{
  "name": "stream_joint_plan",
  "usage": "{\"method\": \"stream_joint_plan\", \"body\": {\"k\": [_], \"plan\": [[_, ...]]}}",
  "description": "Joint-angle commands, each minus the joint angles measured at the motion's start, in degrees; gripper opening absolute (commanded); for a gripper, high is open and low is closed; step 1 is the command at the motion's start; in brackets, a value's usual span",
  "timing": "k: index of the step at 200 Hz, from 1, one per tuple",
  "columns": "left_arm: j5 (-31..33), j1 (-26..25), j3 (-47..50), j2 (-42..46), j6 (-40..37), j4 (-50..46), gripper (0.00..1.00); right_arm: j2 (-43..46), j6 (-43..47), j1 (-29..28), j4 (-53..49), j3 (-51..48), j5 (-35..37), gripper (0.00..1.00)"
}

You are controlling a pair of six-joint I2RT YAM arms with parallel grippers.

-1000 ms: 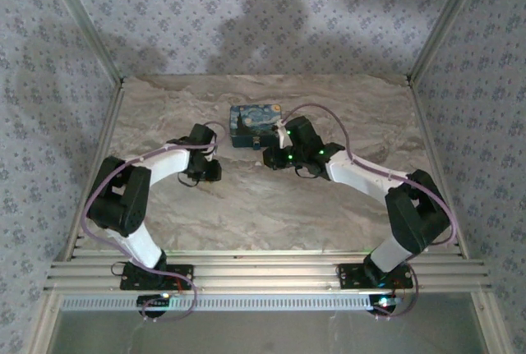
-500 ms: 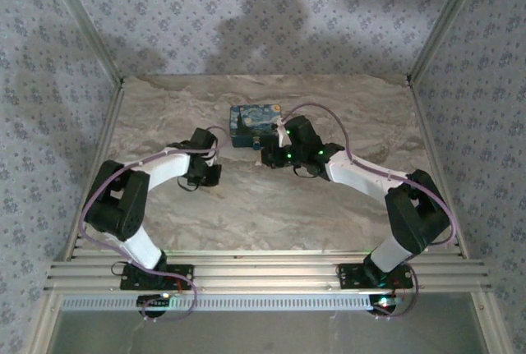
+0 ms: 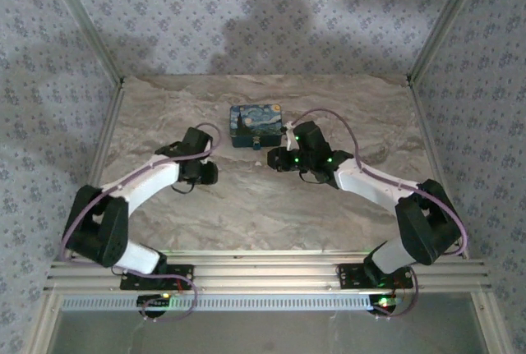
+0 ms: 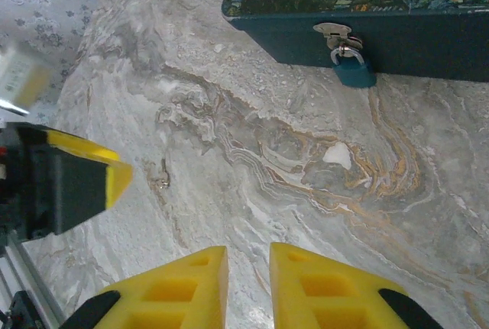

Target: Unlock the padlock with the key

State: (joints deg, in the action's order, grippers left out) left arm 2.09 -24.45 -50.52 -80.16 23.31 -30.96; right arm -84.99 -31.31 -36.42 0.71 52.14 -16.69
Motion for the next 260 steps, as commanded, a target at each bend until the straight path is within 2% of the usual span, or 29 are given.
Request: {"method": "stream_joint_plan", "body": {"k": [1, 37, 77, 110, 140, 191, 230, 260], "plan": [[4.0, 1.3, -0.6, 1.1, 8.0, -4.1, 0.38, 0.7, -0.5, -0.9, 1.2, 0.1, 0.4, 0.22], [-0.3, 1.7, -0.7, -2.0, 19.3, -3.5, 0.31, -1.3, 4.4, -3.5, -4.1, 4.0, 1.3, 0.24], [-0.3, 1.6, 0.1, -4.8, 27.8, -2.3, 0.24, -3.0, 4.9, -4.6, -3.4, 4.2, 0.2, 0.24], [-1.6, 1.5, 2.2, -5.8, 32.6, 0.6, 0.28, -4.3, 4.8, -4.7, -2.7, 3.8, -1.1, 0.24], [-2.6, 1.5, 1.8, -8.1, 32.7, 1.9, 0.31, -4.1, 5.2, -4.7, -2.9, 3.6, -1.3, 0.24], [-3.8, 1.3, -0.1, -11.9, 33.0, 2.9, 0.29, -2.9, 6.1, -4.1, -4.2, 2.7, -1.1, 0.24], [-4.3, 0.1, -0.4, -13.0, 32.2, 2.1, 0.18, -1.7, 5.8, -3.5, -3.7, 1.2, -0.9, 0.24], [-3.9, 0.0, -1.2, -13.1, 27.6, 1.0, 0.07, -0.9, 5.4, -3.2, -3.1, 0.2, -0.9, 0.24]]}}
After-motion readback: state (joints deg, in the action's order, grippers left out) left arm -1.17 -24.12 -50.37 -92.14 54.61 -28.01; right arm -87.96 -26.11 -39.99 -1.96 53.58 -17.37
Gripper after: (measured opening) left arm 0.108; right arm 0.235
